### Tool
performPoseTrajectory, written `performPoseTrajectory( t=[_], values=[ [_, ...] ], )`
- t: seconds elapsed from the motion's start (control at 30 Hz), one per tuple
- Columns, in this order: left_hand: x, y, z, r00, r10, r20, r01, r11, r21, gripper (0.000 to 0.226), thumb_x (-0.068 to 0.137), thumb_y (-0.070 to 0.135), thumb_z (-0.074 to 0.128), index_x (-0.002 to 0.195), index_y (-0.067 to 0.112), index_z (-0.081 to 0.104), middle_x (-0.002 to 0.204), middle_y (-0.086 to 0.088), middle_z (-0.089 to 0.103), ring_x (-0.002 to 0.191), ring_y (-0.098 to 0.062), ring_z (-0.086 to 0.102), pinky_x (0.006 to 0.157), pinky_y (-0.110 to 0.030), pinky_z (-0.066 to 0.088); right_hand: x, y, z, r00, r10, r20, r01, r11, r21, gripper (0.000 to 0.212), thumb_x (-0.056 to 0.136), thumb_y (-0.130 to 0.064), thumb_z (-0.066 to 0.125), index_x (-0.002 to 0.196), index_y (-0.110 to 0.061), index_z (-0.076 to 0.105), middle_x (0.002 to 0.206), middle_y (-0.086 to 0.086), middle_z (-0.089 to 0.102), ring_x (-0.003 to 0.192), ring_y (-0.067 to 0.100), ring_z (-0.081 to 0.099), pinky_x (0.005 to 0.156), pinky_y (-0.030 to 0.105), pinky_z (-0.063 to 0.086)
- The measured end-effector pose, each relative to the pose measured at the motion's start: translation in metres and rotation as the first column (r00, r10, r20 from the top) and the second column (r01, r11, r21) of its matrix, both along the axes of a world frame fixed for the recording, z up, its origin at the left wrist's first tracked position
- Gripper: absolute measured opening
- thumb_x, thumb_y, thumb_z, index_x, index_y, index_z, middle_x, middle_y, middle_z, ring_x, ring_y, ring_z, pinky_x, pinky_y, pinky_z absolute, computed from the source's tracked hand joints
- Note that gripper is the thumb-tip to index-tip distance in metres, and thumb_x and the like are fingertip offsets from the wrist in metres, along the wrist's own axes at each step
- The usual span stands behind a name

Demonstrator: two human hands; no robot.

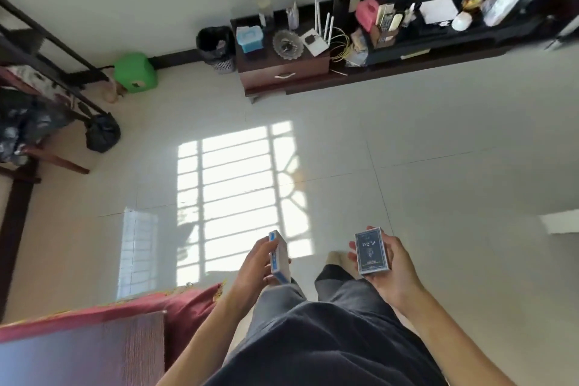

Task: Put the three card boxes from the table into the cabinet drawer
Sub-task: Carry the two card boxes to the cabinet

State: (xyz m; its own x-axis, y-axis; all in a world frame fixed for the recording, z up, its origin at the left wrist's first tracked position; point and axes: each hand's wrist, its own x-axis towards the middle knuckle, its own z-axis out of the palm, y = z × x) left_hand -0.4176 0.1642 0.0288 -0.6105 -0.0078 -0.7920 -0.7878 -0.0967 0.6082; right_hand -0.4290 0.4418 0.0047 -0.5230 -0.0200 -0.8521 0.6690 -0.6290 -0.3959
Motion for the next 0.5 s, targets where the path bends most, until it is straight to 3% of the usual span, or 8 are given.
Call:
performPoseTrajectory(
  t=[0.07,0.2,0.3,0.5],
  values=[
    [-0.024,0.013,0.002,0.999,0.036,0.026,-0.036,0.999,0.018,0.037,0.090,0.050,0.057,0.120,0.030,0.058,0.122,-0.016,0.063,0.108,-0.034,0.067,0.079,-0.041,0.059,-0.026,0.012,0.004,1.000,-0.009,-0.007,0.009,1.000,-0.005,0.033,0.096,-0.035,0.057,0.121,-0.017,0.070,0.114,0.023,0.072,0.104,0.039,0.068,0.067,0.039,0.062],
    [-0.066,0.024,-0.003,0.975,0.176,0.134,-0.189,0.978,0.090,0.047,0.087,0.044,0.065,0.125,0.017,0.058,0.123,-0.026,0.062,0.110,-0.044,0.064,0.079,-0.047,0.058,-0.079,0.027,0.012,1.000,0.017,-0.023,-0.017,1.000,0.018,0.029,0.098,-0.038,0.054,0.113,-0.023,0.073,0.107,0.018,0.076,0.094,0.034,0.072,0.074,0.041,0.056],
    [-0.100,0.024,-0.009,0.956,0.221,0.192,-0.249,0.958,0.139,0.045,0.088,0.040,0.064,0.124,0.013,0.059,0.119,-0.027,0.066,0.099,-0.038,0.067,0.081,-0.046,0.056,-0.118,0.030,0.010,0.999,-0.016,-0.036,0.017,0.999,0.038,0.031,0.098,-0.034,0.056,0.122,-0.019,0.069,0.111,0.019,0.072,0.095,0.034,0.069,0.072,0.040,0.056],
    [-0.184,0.002,-0.021,0.972,0.154,0.180,-0.184,0.969,0.167,0.045,0.091,0.042,0.059,0.127,0.015,0.057,0.119,-0.022,0.069,0.110,-0.037,0.067,0.099,-0.051,0.051,-0.204,0.027,0.003,0.998,-0.040,-0.039,0.043,0.997,0.068,0.038,0.098,-0.034,0.057,0.131,-0.016,0.065,0.115,0.020,0.068,0.096,0.034,0.068,0.078,0.041,0.055]
  ],
)
